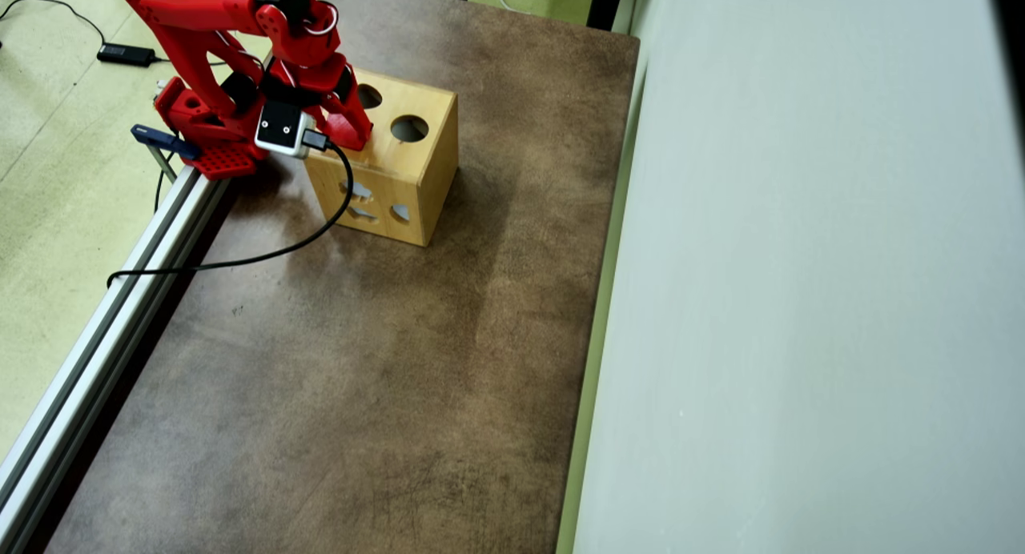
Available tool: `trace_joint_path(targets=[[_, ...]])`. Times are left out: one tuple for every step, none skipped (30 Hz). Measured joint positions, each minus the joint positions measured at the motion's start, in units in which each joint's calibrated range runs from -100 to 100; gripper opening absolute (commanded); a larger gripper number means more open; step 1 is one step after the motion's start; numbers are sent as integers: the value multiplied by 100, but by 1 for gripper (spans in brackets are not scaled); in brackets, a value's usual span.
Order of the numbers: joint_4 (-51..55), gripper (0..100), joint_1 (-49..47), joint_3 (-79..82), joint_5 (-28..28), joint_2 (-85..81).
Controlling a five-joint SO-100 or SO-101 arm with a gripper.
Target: Pick and place the red cube on the square hole
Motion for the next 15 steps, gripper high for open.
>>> trace_joint_path(targets=[[0,1,0,0,0,8],[0,1,0,-18,0,34],[0,1,0,-27,0,42],[0,1,0,-27,0,42],[0,1,0,-27,0,42],[0,1,0,-27,0,42],[0,1,0,-27,0,42],[0,1,0,-18,0,42],[0,1,0,-18,0,42],[0,1,0,-18,0,42],[0,1,0,-18,0,42],[0,1,0,-18,0,42],[0,1,0,-18,0,42],[0,1,0,-18,0,42],[0,1,0,-18,0,42]])
